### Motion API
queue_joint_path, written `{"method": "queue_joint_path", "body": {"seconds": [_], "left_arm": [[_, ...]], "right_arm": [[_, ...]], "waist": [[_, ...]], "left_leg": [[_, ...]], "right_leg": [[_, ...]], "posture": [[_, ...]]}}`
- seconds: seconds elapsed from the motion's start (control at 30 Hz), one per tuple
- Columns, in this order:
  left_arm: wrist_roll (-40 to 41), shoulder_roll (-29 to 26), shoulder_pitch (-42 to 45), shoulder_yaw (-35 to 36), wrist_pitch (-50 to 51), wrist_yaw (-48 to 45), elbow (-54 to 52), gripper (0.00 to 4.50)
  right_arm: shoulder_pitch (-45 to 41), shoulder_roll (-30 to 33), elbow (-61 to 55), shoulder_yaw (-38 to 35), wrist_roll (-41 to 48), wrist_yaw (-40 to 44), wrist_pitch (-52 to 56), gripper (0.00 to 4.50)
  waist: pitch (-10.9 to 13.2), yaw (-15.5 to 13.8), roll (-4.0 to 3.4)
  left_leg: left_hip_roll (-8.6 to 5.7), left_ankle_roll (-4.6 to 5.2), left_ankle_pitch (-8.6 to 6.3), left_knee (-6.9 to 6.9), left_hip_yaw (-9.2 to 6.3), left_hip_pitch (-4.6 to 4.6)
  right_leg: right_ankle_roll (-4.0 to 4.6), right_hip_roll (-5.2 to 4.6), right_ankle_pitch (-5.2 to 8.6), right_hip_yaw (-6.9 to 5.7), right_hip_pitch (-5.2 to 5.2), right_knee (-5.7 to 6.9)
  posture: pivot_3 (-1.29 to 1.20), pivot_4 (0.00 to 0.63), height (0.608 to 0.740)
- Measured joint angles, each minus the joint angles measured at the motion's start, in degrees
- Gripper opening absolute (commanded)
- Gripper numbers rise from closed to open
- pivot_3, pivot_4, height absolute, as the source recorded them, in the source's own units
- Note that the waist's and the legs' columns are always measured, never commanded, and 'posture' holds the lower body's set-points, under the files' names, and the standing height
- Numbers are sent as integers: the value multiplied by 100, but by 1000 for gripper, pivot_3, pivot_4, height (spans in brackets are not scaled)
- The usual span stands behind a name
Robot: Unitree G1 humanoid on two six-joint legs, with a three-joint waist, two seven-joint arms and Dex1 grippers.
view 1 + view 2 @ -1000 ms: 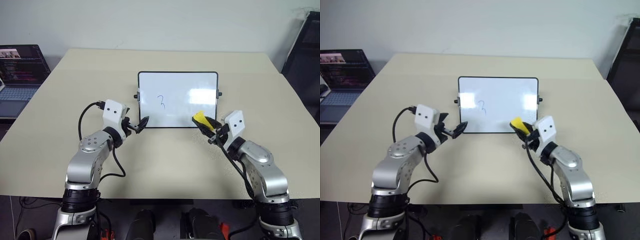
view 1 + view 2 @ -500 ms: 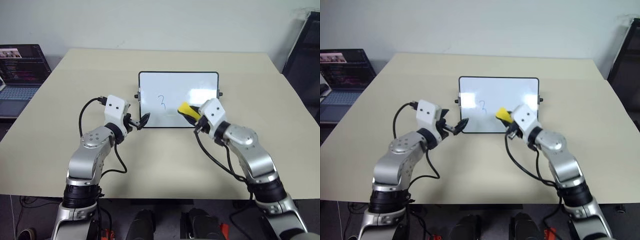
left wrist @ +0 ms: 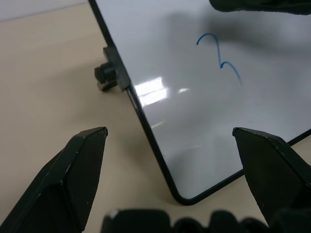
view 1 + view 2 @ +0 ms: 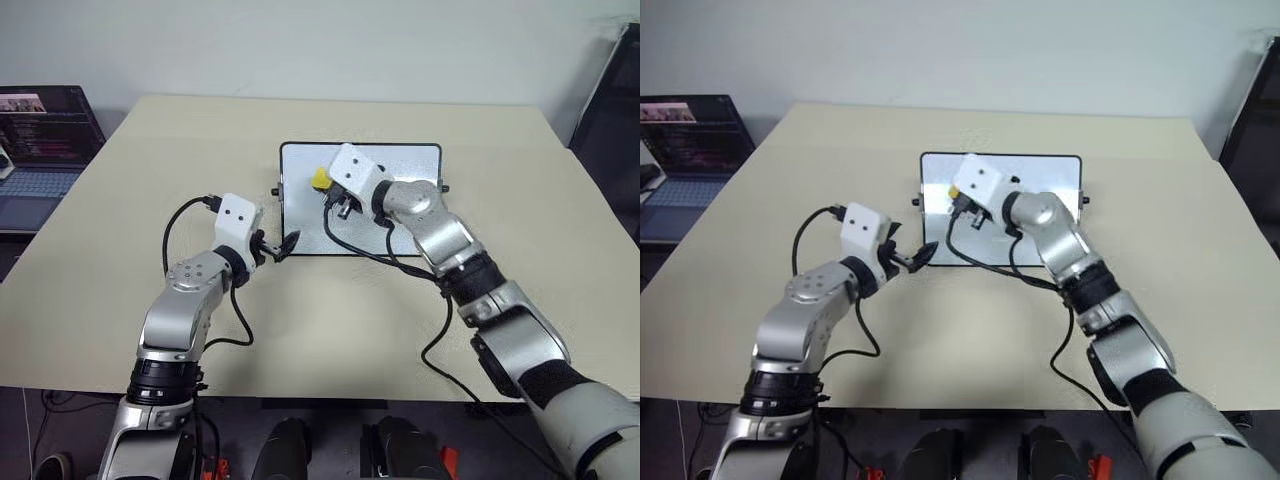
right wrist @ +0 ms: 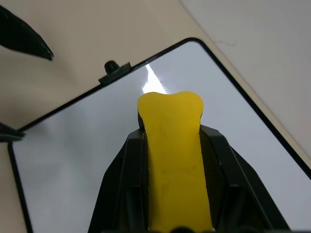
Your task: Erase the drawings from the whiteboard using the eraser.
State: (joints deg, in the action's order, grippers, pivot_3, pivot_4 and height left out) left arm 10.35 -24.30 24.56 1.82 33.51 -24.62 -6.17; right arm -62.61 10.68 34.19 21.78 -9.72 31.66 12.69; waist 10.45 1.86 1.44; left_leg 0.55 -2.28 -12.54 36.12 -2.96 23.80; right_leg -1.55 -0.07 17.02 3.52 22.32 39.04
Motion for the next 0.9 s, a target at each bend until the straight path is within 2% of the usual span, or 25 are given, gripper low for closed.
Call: {"method": "queue_joint_path", "body": {"seconds": [0.3, 0.9], "left_arm": [[-32, -21, -69, -43, -141, -107, 1, 4500], [-38, 44, -45, -160, 231, -22, -297, 4500]], "right_arm": [[-417, -242, 1318, 129, -506, -79, -752, 1090], [-703, -256, 1846, 254, -939, 21, -1202, 1090]], "waist": [[0, 23, 0], [0, 19, 0]], "left_leg": [[2, 0, 0, 1, 1, -4], [0, -1, 1, 10, -3, -6]], "right_leg": [[0, 0, 0, 1, 1, 8], [1, -1, 0, 0, 0, 29]], "posture": [[0, 150, 740], [0, 150, 740]]}}
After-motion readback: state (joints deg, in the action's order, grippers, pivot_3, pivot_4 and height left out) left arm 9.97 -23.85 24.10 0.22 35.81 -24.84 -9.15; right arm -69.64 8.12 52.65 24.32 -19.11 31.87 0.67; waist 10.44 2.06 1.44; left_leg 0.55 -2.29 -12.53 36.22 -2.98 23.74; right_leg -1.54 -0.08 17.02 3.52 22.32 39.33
